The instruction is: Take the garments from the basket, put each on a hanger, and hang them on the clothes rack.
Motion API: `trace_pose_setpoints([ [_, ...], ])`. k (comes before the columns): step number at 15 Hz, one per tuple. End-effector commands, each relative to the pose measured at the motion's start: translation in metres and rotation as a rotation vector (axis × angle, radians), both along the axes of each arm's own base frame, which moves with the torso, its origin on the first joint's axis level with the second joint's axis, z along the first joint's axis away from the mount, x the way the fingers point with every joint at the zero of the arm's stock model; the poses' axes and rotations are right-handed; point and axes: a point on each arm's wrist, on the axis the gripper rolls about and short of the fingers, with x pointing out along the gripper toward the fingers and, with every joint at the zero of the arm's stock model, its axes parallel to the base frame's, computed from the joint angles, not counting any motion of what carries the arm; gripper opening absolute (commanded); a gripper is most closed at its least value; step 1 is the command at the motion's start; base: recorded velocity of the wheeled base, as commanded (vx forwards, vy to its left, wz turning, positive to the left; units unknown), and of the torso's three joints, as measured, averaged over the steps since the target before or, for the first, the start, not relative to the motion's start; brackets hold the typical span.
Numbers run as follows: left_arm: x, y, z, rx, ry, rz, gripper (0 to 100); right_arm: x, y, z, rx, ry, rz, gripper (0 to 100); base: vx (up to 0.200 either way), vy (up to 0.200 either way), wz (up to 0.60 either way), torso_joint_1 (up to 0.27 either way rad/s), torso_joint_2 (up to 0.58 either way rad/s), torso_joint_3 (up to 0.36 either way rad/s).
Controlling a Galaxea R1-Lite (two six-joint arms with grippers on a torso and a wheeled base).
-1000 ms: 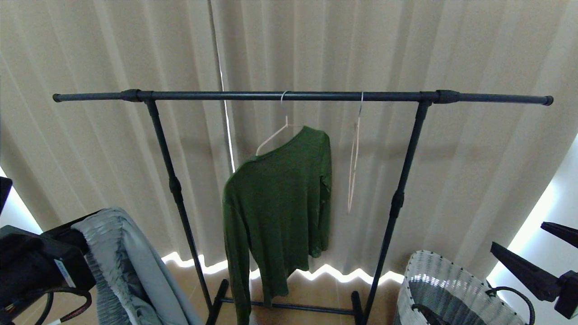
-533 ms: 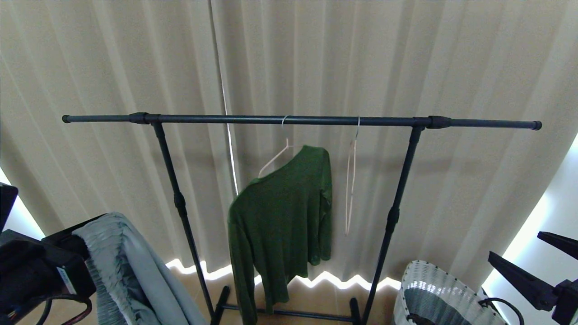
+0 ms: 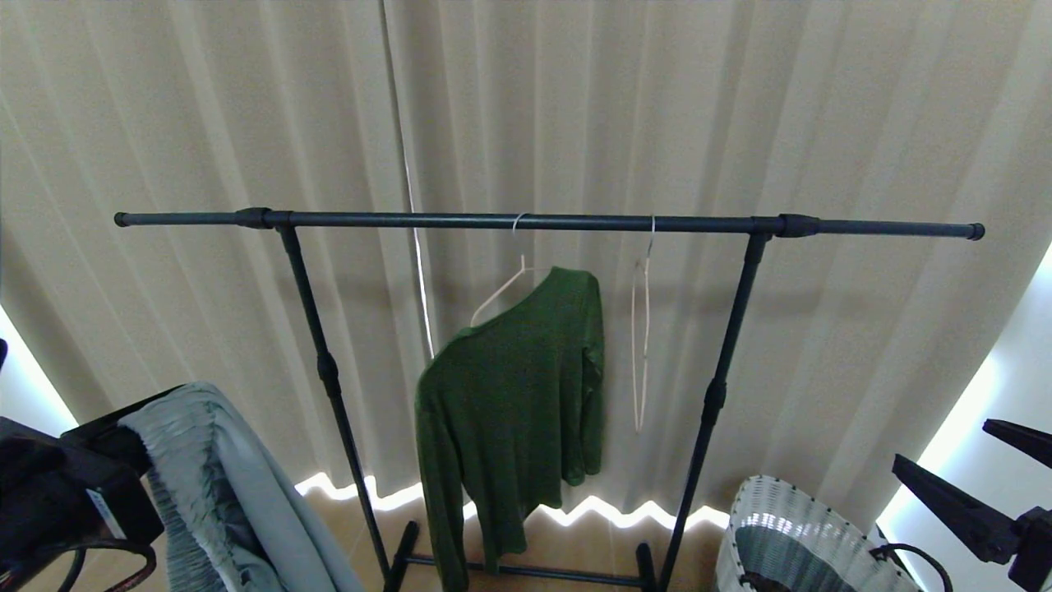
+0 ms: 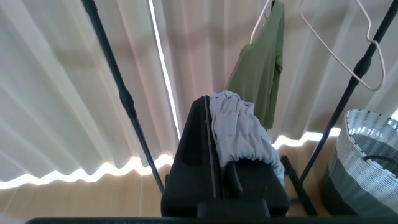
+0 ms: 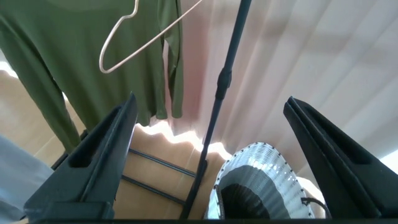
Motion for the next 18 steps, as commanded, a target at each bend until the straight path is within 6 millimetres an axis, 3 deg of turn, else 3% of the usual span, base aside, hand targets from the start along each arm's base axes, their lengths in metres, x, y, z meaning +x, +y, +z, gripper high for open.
trace_pose_setpoints([
  [1,-0.0007,0.0002,-0.0013,0.0,0.002,0.0,0,-0.0025,-0.0003,-0.0017,-0.002,-0.002,0.0,100,0.0,0.0,0.0,0.0,0.0,0.0],
  [10,-0.0041,0.0019,0.0009,0.012,-0.016,0.004,0,-0.006,-0.0018,-0.0029,-0.005,0.001,-0.012,100,0.0,0.0,0.0,0.0,0.0,0.0],
  [18,-0.002,0.0011,-0.0025,0.02,0.003,0.002,0,-0.0061,-0.0018,-0.0023,-0.005,-0.002,-0.012,100,0.2,0.0,0.0,0.002,0.0,0.005],
])
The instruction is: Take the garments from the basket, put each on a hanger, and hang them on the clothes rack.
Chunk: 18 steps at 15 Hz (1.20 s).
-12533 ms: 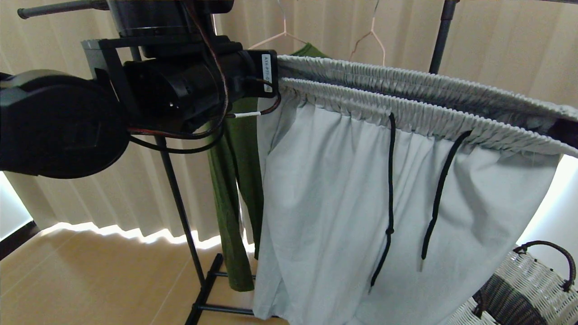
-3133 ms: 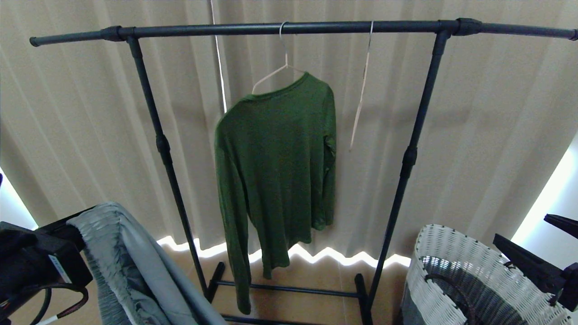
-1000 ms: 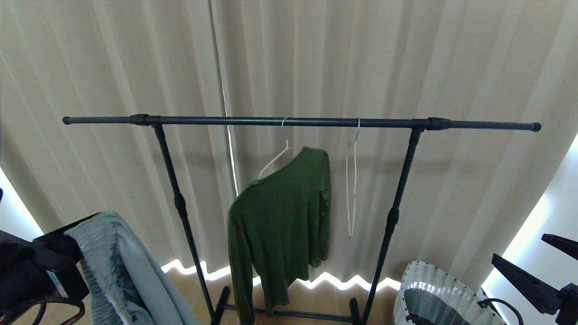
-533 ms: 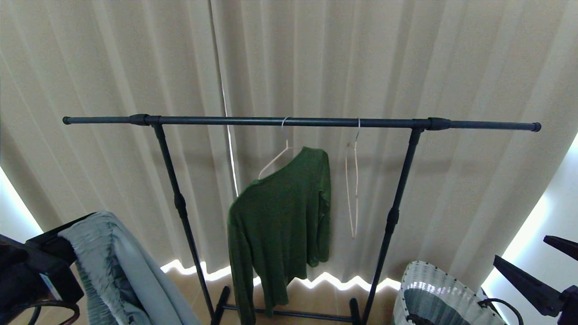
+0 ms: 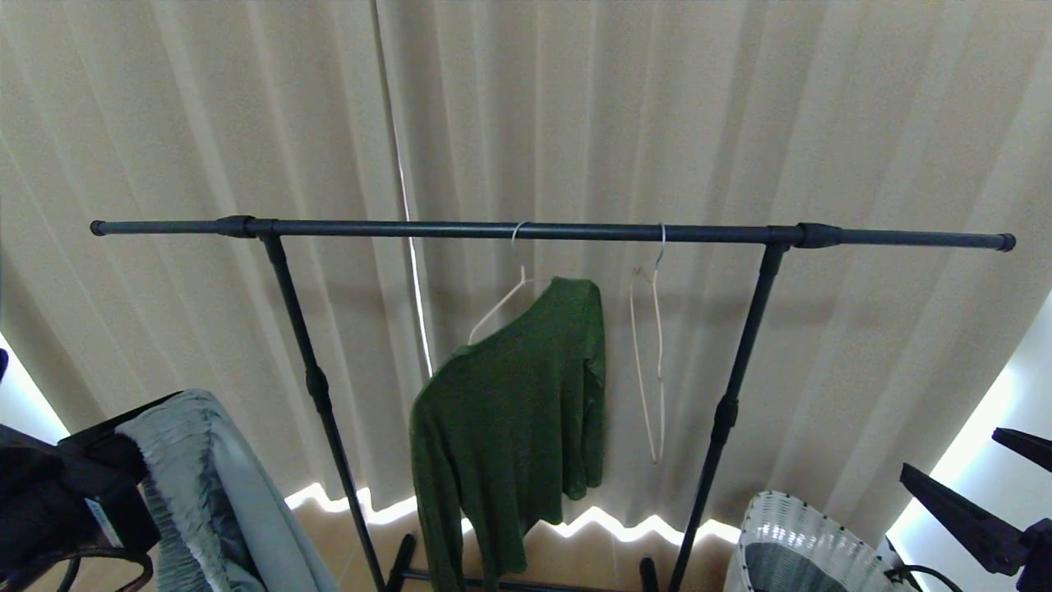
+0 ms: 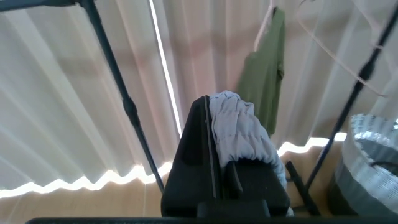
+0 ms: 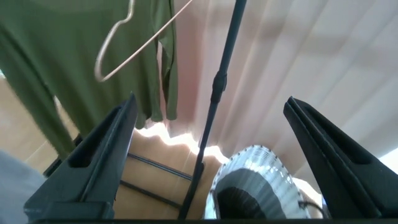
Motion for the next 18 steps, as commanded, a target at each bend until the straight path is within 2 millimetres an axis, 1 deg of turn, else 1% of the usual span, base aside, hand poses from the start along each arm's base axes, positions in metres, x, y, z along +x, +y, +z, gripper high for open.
trace_pose_setpoints([
  [1,0.0009,-0.0003,-0.001,0.002,0.006,0.0,0,0.0002,0.0001,-0.0003,0.0,0.002,0.001,100,0.2,0.0,0.0,0.012,0.0,-0.002],
  [6,-0.0006,0.0,-0.0035,0.014,0.006,-0.002,0,-0.0002,0.0,-0.0006,0.0,0.002,0.001,100,0.2,0.0,0.0,0.003,0.0,0.002],
  [18,-0.0008,0.0001,-0.0032,0.037,-0.002,-0.005,0,-0.0023,-0.0002,0.0006,0.001,-0.01,0.002,100,0.0,0.0,0.0,0.0,0.0,0.0],
])
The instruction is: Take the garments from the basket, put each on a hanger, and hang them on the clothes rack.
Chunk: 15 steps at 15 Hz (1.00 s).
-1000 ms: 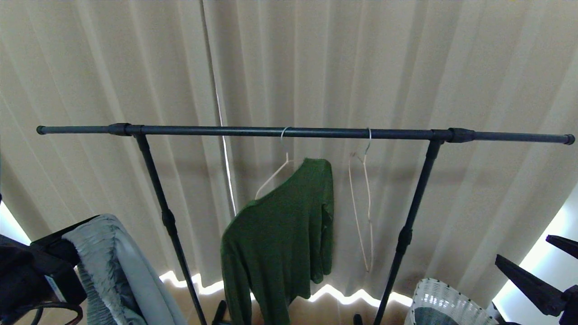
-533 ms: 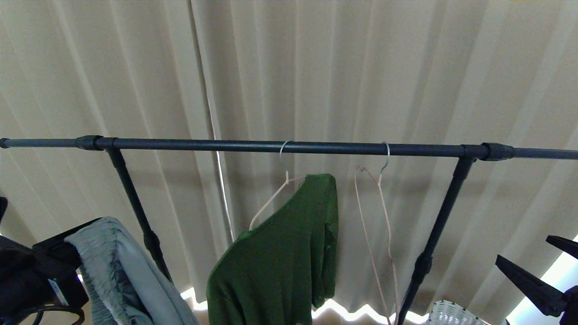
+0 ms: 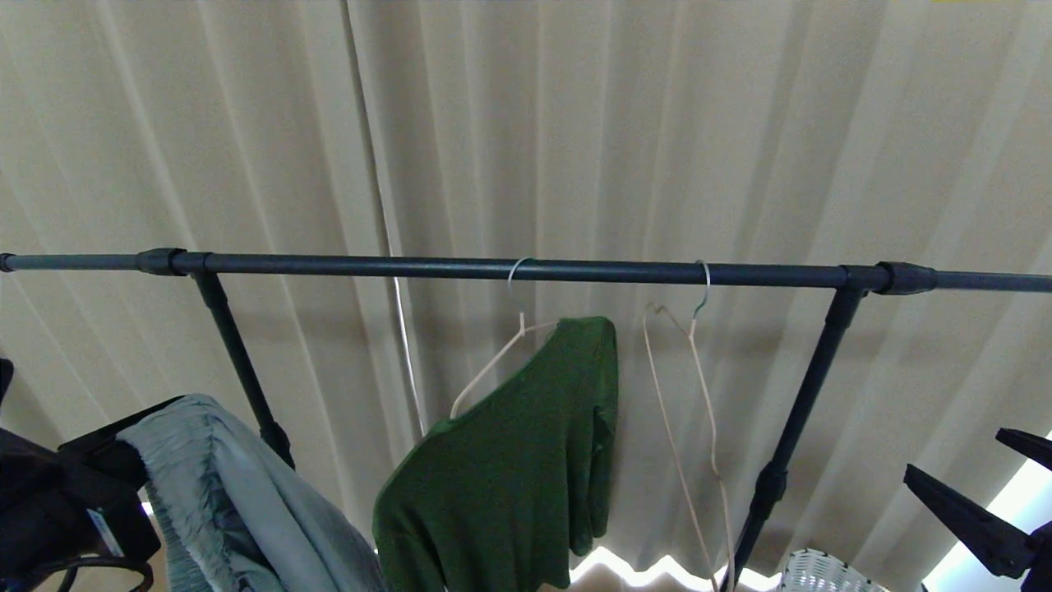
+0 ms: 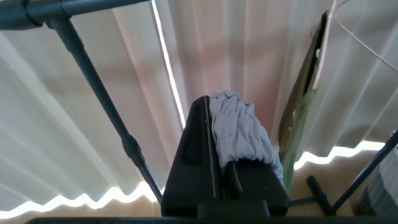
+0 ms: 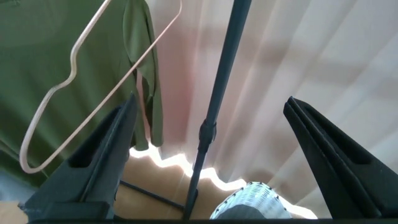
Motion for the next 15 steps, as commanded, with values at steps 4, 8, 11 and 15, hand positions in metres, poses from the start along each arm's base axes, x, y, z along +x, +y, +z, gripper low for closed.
trace_pose_setpoints([
  [4,0.0001,0.0,-0.001,0.006,0.004,0.0,0,-0.0002,0.0,0.0002,0.0,-0.002,0.001,100,0.0,0.05,0.0,0.002,0.0,0.001],
  [8,-0.0001,0.0003,-0.0008,0.015,0.001,0.002,0,-0.0004,0.0,0.0003,0.0,-0.004,0.001,100,0.0,0.2,0.0,-0.004,0.0,0.002],
  [11,-0.0002,0.0003,-0.0012,0.017,0.002,0.002,0,-0.0004,0.0,0.0003,0.0,-0.004,0.001,100,0.0,0.2,0.0,0.007,0.0,0.002],
  [15,-0.0015,0.0006,-0.0057,0.026,0.014,-0.002,0,-0.0001,0.0,0.0006,0.0,-0.004,-0.001,100,0.0,0.1,0.0,-0.001,0.0,0.0],
])
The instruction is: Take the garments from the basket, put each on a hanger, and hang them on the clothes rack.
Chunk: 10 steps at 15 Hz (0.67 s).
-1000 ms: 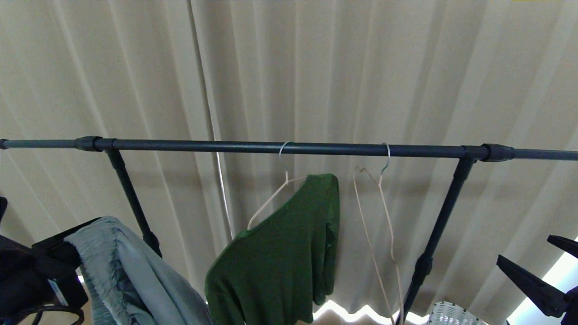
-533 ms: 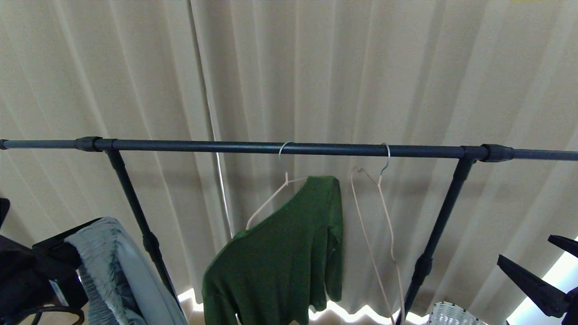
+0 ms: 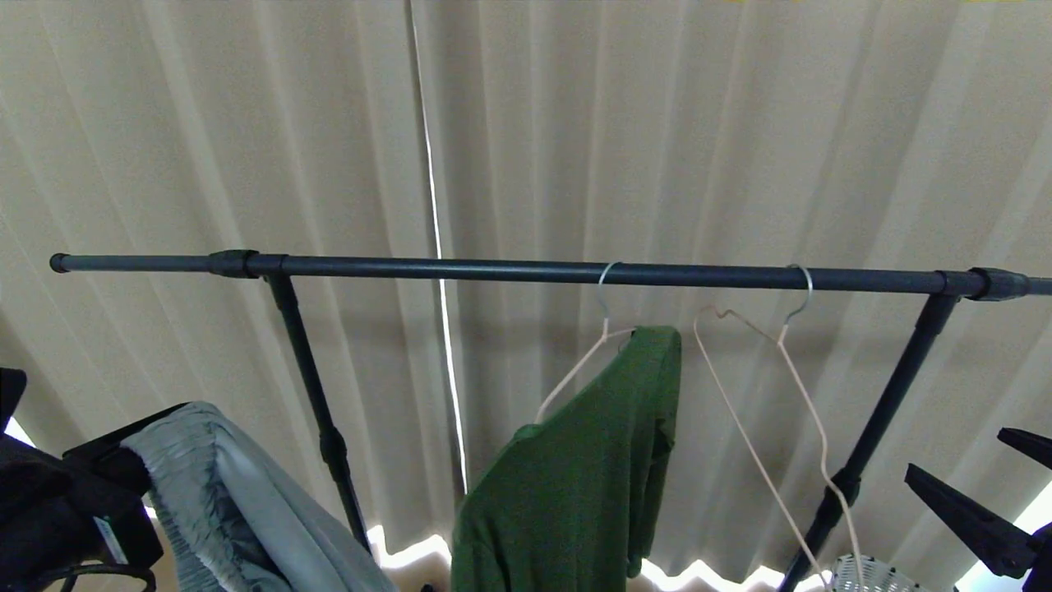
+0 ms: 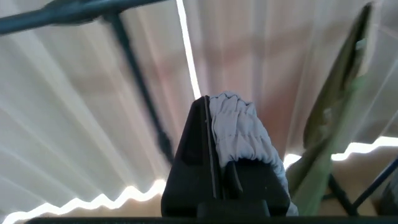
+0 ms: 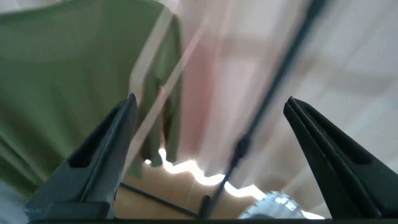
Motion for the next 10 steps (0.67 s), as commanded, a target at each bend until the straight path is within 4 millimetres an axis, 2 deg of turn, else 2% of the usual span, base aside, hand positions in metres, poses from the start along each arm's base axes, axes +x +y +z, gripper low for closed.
trace_pose_setpoints([
  [1,-0.001,0.0,-0.002,0.003,0.006,-0.001,0,0.0,0.0,0.0,0.0,-0.001,0.0,100,0.0,0.0,0.0,0.0,0.0,0.0],
  [7,-0.012,0.005,-0.002,0.01,-0.032,0.001,0,-0.001,-0.001,-0.007,-0.006,0.029,-0.023,100,0.0,0.0,0.0,0.0,0.0,0.0],
  [8,-0.013,0.005,-0.001,0.013,-0.041,0.0,0,-0.001,-0.001,-0.005,-0.009,0.03,-0.04,100,0.0,0.0,0.0,0.0,0.0,0.0],
  [10,-0.016,0.006,0.001,0.016,-0.056,0.004,0,0.004,-0.002,0.009,-0.031,0.06,-0.106,100,0.0,0.0,0.0,0.0,0.0,0.0],
])
